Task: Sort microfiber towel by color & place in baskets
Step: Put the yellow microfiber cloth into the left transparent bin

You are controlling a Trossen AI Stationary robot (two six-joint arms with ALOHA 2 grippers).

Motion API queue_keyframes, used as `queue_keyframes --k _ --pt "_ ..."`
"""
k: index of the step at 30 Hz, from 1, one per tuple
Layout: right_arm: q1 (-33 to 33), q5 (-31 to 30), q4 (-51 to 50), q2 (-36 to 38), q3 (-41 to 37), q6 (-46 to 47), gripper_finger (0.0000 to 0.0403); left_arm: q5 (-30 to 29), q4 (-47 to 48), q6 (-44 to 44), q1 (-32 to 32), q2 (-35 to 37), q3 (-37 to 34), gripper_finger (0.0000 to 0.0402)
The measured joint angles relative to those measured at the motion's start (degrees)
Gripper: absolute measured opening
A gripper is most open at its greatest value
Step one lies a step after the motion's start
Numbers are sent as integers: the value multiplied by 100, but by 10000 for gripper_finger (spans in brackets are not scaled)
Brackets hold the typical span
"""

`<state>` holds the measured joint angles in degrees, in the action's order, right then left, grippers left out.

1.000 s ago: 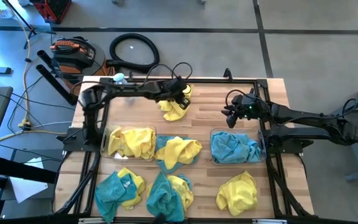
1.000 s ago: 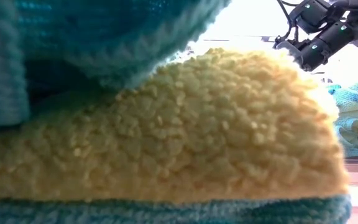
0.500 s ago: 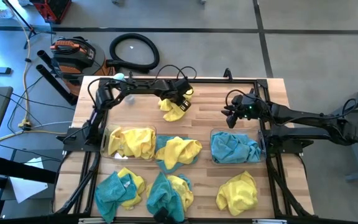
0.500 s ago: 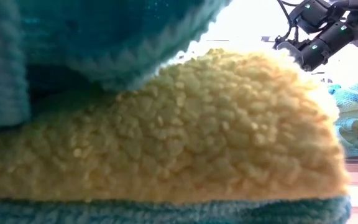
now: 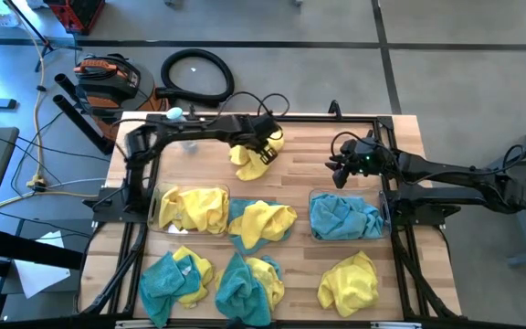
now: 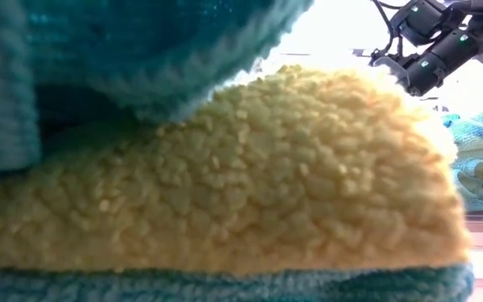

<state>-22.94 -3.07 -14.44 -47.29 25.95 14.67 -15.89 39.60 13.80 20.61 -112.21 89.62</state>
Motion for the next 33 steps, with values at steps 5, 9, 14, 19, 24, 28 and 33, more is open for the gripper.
queue_keyframes --k 5,9,14,19,24,28,33 --pt "0 -6 -45 -2 -2 47 133 -442 677 50 -570 1000 0 0" --pt "2 -143 -69 -2 -2 73 133 -1046 1192 270 -1168 1820 0 0" --pt "2 -273 -76 -2 -2 91 133 -1690 1670 650 -1980 2798 0 0" --pt "2 -278 -78 -2 -2 172 133 -2201 2371 1415 -2771 3593 2 0" --pt "2 -279 -78 -2 -2 183 133 -2339 3315 2328 -3480 4074 2 0" --pt "2 -280 -76 -2 -2 242 133 -2215 3940 3045 -4079 4242 2 0" --pt "2 -279 -78 -2 -2 304 133 -1792 4795 4178 -4730 4291 2 0"
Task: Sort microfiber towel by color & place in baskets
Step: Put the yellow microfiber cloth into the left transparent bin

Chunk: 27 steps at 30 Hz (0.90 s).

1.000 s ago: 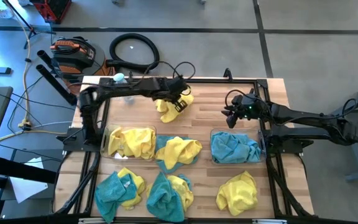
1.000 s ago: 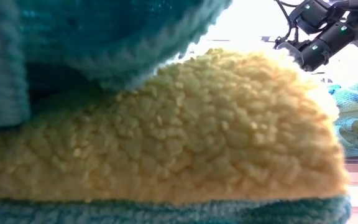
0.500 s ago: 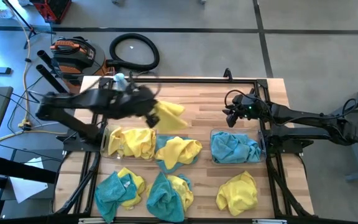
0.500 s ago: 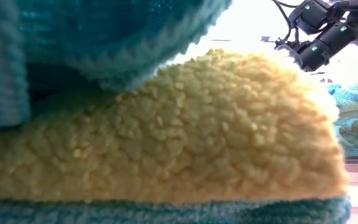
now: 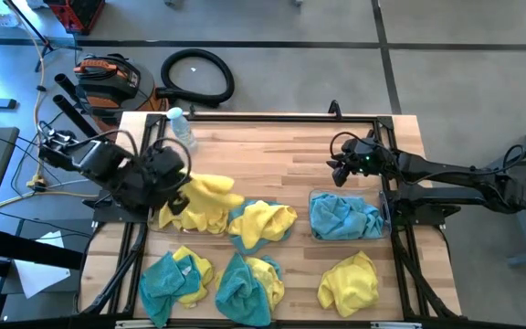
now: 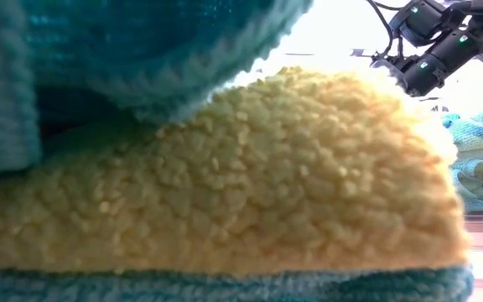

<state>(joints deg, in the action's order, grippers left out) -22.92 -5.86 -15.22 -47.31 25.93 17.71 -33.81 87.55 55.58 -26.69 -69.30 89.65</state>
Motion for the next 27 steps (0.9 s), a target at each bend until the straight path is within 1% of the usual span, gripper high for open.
queue_keyframes --k 2,7,9,10,14,19,22,24,27 --pt "0 1 0 0 0 26 133 231 295 493 -214 2 -15 0" --pt "0 1 2 0 0 27 133 1004 235 931 -492 128 -187 0" --pt "0 1 2 0 0 41 133 1320 252 982 -549 154 -268 0" --pt "-1 1 2 0 0 44 133 1403 232 990 -574 146 -300 0" --pt "0 1 3 0 0 44 133 1380 236 1130 -605 220 -490 0" --pt "-1 2 4 0 0 151 133 1438 248 1209 -602 401 -1231 0" --pt "0 1 3 0 0 148 133 1550 251 1490 -600 552 -1759 0" --pt "-2 1 2 0 0 153 133 1744 248 1728 -602 666 -2096 0" --pt "0 1 3 0 0 153 133 2189 247 2175 -602 861 -2563 0"
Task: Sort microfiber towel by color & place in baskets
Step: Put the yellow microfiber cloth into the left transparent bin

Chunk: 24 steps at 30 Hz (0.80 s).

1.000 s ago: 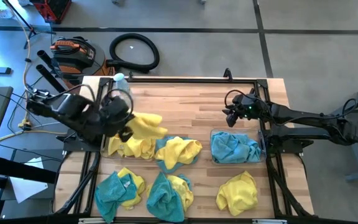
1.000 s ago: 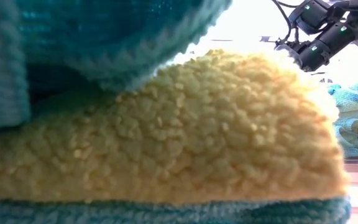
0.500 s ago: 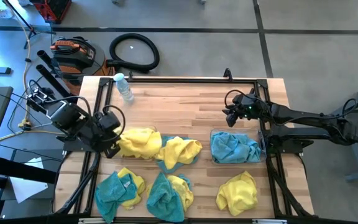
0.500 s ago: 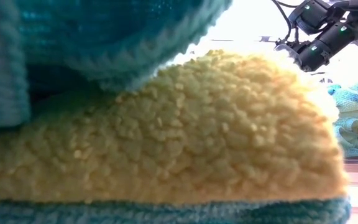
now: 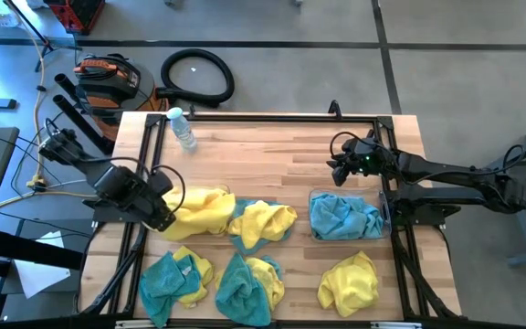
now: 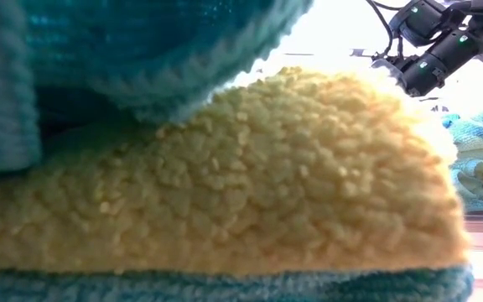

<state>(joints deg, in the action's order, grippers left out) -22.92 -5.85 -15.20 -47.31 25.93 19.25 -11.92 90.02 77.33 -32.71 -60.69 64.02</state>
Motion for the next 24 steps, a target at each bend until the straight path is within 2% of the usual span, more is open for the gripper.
queue_keyframes --k 3,9,13,17,21,24 --pt "0 0 2 0 0 22 133 270 2 362 2 201 -357 0" --pt "-1 2 2 0 0 64 133 357 2 787 2 480 -647 0" --pt "0 2 1 0 0 133 133 578 3 812 2 648 -733 0" --pt "-1 2 2 0 0 133 133 539 -2 747 4 822 -736 0" --pt "0 2 0 0 0 133 133 218 0 615 4 1043 -736 0" --pt "0 2 1 0 0 131 133 -314 1 658 11 1161 -736 0"
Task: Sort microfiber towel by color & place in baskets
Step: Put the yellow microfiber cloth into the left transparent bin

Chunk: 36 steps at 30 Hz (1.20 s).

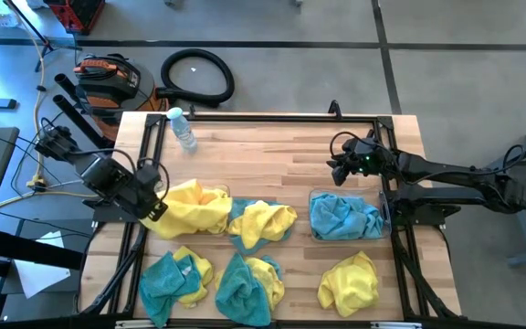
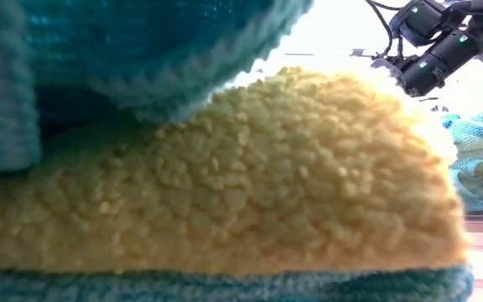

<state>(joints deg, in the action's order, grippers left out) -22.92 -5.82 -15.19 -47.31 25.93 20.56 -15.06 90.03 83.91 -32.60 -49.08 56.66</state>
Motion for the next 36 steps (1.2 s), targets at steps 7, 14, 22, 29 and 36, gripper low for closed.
queue_keyframes --k 7,14,22,29,36 --pt "-2 0 -1 0 0 0 133 -1834 -806 -505 48 -78 -4 0" --pt "20 0 1 0 0 39 133 -1964 -2002 -1530 159 -655 -4 0" --pt "20 -2 1 0 0 46 133 -1171 -2263 -1562 499 -1807 -540 0" --pt "20 -2 1 0 0 145 133 -247 -4440 -1972 799 -1834 -1891 0" --pt "20 -2 -23 2 0 173 133 232 -5106 -1815 1202 -1858 -2602 0"
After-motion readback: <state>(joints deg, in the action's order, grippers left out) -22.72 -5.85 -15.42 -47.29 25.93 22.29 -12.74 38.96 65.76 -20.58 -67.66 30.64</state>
